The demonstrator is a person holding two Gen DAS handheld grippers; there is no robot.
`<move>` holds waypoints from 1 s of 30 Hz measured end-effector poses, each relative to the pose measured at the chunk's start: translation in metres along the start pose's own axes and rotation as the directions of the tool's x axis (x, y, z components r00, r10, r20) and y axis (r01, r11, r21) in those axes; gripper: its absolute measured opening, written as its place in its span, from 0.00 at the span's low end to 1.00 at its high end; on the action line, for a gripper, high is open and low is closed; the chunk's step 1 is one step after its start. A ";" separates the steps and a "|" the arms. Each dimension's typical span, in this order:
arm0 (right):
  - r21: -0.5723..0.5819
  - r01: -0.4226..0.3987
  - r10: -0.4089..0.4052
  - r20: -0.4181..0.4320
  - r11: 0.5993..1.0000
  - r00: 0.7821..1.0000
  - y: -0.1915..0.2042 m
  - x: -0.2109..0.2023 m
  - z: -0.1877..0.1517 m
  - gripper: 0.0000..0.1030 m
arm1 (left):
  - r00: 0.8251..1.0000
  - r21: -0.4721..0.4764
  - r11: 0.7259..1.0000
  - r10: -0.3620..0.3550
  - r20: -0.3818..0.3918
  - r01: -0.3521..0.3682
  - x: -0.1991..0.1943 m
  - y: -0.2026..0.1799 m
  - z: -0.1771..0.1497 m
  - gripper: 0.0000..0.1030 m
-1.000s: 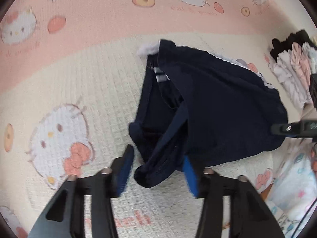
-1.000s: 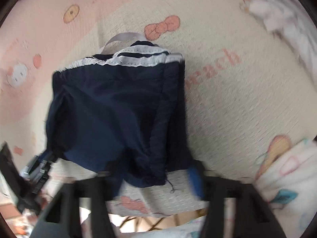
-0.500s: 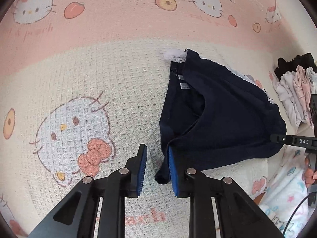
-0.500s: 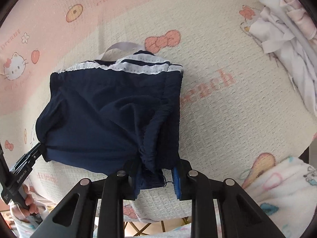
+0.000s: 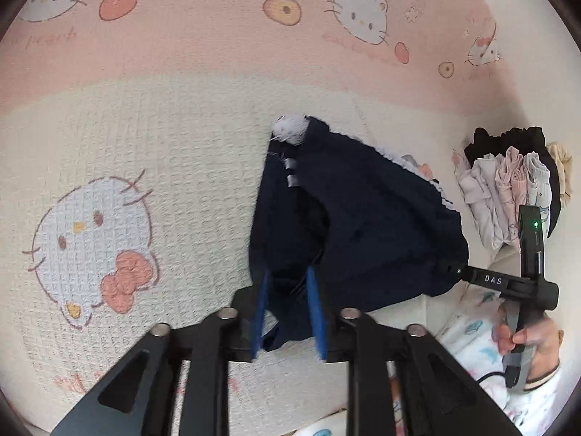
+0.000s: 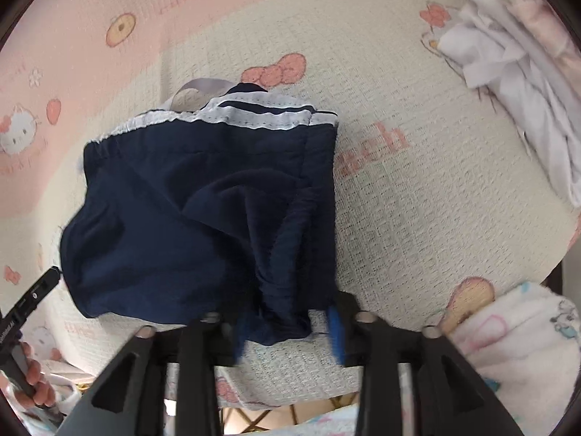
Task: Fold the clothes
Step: 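Grasp the pants bundle edge with the left gripper while the right gripper grasps beside it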
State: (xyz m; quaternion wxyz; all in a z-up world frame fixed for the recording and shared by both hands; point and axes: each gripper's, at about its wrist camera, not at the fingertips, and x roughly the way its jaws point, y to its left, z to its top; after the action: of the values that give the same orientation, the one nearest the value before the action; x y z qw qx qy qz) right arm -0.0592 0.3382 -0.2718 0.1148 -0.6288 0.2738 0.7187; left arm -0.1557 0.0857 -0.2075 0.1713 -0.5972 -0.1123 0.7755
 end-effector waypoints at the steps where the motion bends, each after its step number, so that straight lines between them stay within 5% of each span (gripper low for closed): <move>1: 0.017 -0.024 0.024 0.008 1.000 1.000 -0.003 -0.001 -0.001 0.57 | 1.000 -0.009 1.000 -0.013 0.000 0.013 0.001 0.001 -0.006 0.69; 4: 0.058 -0.068 0.066 0.037 0.996 0.997 -0.011 -0.006 -0.004 0.63 | 0.998 -0.040 0.998 -0.055 -0.009 0.055 0.006 0.000 -0.002 0.76; 9: 0.115 -0.139 0.135 0.040 0.984 0.990 -0.022 -0.003 -0.003 0.63 | 0.998 0.019 0.999 0.040 -0.050 -0.039 0.019 -0.006 -0.001 0.76; 15: 0.068 -0.108 0.106 0.024 0.992 0.994 -0.008 0.003 0.002 0.74 | 0.996 0.026 0.999 0.036 -0.081 -0.034 0.036 -0.011 0.004 0.76; 21: -0.029 -0.015 0.015 -0.002 0.999 1.000 0.012 0.011 0.006 0.74 | 0.989 0.082 0.988 0.134 -0.065 -0.129 0.052 -0.014 -0.003 0.76; 23: -0.071 0.036 -0.036 0.007 0.997 0.999 0.020 0.013 0.009 0.66 | 0.985 0.115 0.980 0.168 -0.049 -0.161 0.053 -0.018 -0.008 0.72; 28: -0.171 0.119 -0.116 0.026 0.978 0.993 0.039 0.015 0.013 0.33 | 0.980 0.124 0.972 0.200 0.002 -0.199 0.048 -0.017 -0.017 0.44; 30: -0.194 0.127 -0.122 0.035 0.973 0.992 0.044 0.016 0.013 0.31 | 0.978 0.100 0.973 0.208 0.013 -0.208 0.045 -0.013 -0.018 0.36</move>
State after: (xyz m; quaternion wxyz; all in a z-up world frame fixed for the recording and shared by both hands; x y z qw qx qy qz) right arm -0.0949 0.3060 -0.2758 0.1002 -0.6447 0.1605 0.7407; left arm -0.1469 0.1155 -0.2474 0.1188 -0.5955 -0.0103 0.7945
